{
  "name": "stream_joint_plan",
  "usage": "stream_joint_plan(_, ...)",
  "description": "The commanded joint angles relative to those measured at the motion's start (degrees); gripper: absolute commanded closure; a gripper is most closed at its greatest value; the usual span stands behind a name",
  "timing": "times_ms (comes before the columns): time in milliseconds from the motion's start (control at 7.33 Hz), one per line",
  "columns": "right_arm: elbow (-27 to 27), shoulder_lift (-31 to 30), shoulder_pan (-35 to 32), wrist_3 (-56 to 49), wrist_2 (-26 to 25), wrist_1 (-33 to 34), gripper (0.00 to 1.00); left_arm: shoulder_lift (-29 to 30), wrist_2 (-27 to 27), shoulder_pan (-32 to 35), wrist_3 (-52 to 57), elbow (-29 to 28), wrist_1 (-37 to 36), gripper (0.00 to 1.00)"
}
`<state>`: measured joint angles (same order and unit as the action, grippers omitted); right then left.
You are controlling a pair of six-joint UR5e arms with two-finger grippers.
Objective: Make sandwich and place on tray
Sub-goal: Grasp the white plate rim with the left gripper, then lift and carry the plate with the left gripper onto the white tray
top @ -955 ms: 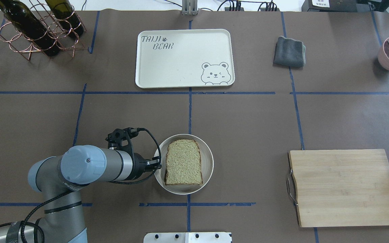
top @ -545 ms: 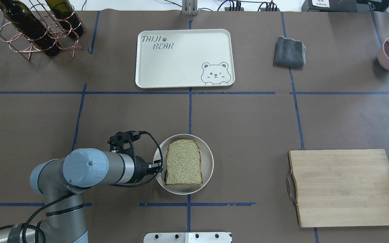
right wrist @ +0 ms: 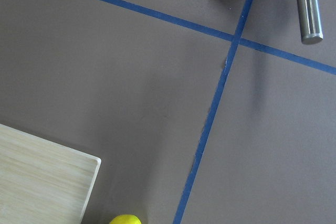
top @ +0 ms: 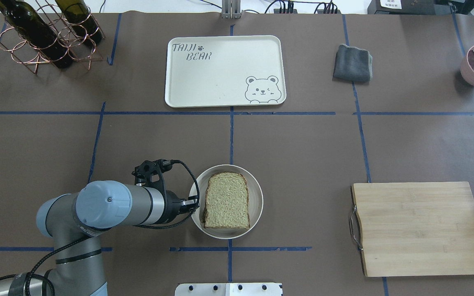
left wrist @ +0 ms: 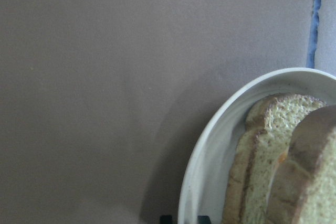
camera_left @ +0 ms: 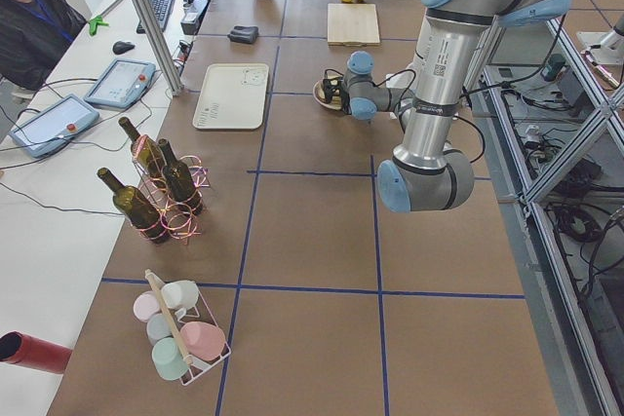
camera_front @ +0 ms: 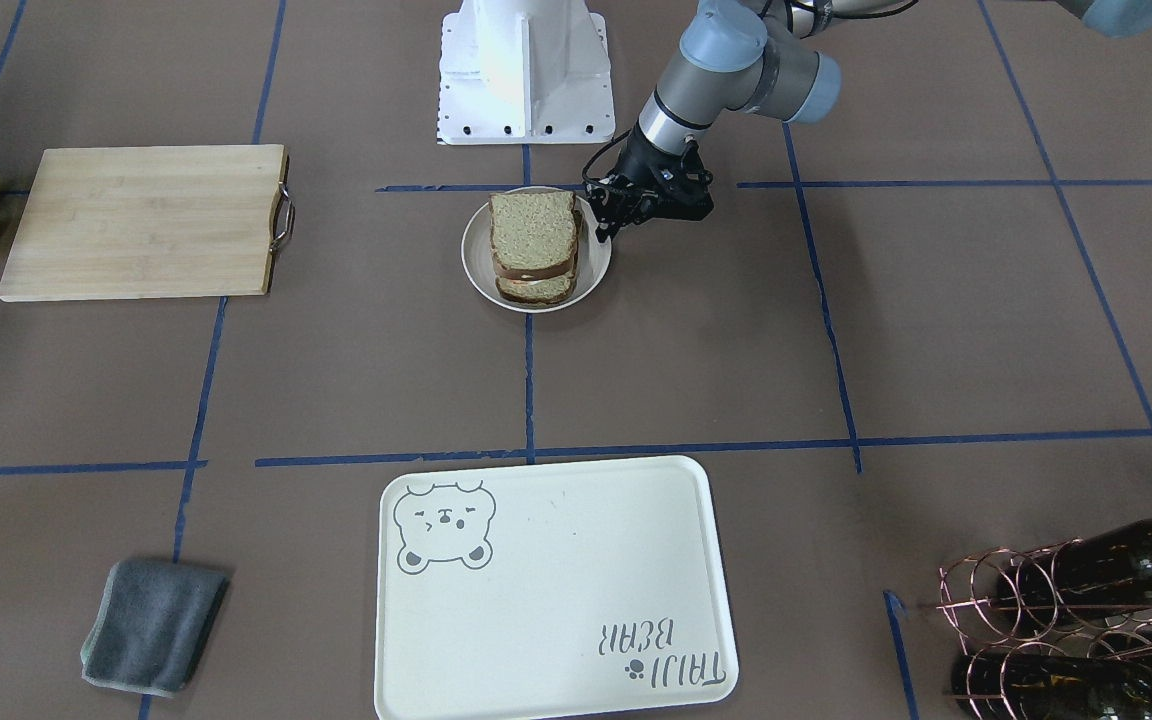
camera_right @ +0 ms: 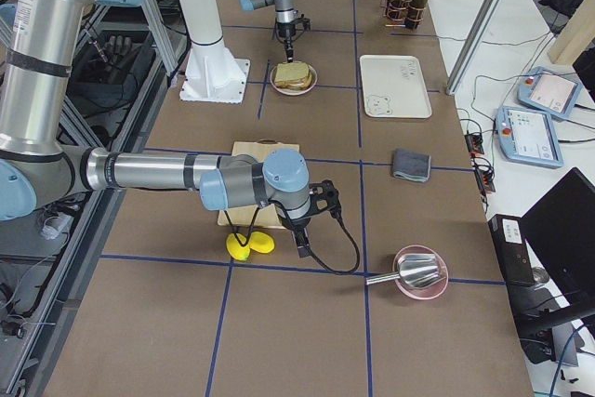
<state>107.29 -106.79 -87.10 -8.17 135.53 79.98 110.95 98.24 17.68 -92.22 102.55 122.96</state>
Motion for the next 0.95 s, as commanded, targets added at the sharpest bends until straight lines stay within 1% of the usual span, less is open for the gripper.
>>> stream_joint_plan(0,0.0,0.1,0.0,0.0,0.0,0.0,0.00,0.0,0.4,0.2,0.3,1.2,0.0,1.00)
stream_joint_plan(136,0.0,0.1,0.0,0.0,0.0,0.0,0.00,-0.1,1.1,0.6,0.4,2.3,0.1,1.00)
stream_joint_plan(273,-0.1,0.1,0.0,0.0,0.0,0.0,0.00,0.0,4.0,2.9,0.1,2.4,0.3,1.00)
stream_joint_plan(409,-0.2,0.1,0.0,0.0,0.0,-0.1,0.00,0.1,7.3,5.7,0.3,2.5,0.3,1.00)
stream_joint_plan(818,-0.4,0.1,0.0,-0.1,0.0,-0.1,0.00,1.9,13.4,14.8,5.0,1.1,0.0,1.00)
